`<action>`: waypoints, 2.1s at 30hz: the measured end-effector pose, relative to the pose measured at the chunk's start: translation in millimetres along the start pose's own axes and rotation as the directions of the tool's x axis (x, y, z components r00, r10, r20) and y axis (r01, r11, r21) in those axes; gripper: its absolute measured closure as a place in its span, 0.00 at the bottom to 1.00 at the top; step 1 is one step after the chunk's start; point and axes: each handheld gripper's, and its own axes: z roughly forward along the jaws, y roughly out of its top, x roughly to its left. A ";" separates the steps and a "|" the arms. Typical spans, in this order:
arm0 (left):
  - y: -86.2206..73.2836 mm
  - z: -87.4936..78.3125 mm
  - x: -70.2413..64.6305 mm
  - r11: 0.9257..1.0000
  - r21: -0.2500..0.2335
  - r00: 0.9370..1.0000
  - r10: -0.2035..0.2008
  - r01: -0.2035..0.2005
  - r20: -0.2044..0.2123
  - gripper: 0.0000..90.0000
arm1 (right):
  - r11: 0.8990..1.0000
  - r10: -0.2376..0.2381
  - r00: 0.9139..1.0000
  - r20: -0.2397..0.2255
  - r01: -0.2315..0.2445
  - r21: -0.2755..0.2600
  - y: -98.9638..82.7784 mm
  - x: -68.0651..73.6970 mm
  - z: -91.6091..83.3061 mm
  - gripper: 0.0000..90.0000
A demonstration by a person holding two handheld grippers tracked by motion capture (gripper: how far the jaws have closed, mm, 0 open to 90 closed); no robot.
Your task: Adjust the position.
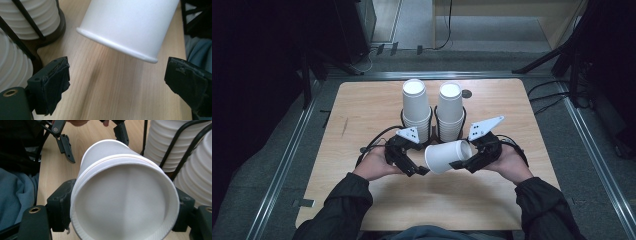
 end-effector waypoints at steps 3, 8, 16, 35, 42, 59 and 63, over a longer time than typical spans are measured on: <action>-0.2 -0.9 0.6 0.999 -0.046 1.000 0.007 -0.007 0.006 0.07 | 1.000 0.016 1.000 -0.001 -0.016 -0.023 -0.7 -0.1 -4.5 0.26; 1.6 3.2 0.9 0.997 -0.079 1.000 0.008 -0.006 0.027 0.07 | 0.997 0.025 1.000 -0.006 -0.026 -0.070 1.0 0.0 -9.8 0.26; 5.3 9.9 -3.8 0.995 -0.091 0.998 0.035 -0.030 0.056 0.07 | 0.991 0.030 0.999 -0.036 -0.034 -0.130 7.0 4.7 -12.8 0.26; 9.4 1.6 -9.9 0.984 -0.166 0.996 0.075 -0.067 0.044 0.14 | 0.983 0.036 0.995 -0.096 -0.053 -0.178 12.1 8.4 -3.4 0.27; 11.1 0.9 -8.3 0.987 -0.146 0.996 0.071 -0.062 0.059 0.16 | 0.985 0.034 0.995 -0.095 -0.049 -0.164 11.6 7.5 -2.8 0.26; 3.4 -21.5 1.6 0.998 -0.050 0.999 0.051 -0.050 0.012 0.16 | 1.000 0.014 1.000 -0.001 -0.014 -0.026 1.3 7.6 -0.5 0.16; 2.3 -22.2 4.5 0.999 0.005 0.998 0.052 -0.052 -0.026 0.16 | 1.000 0.011 1.000 0.013 -0.011 0.000 -0.6 7.0 2.2 0.17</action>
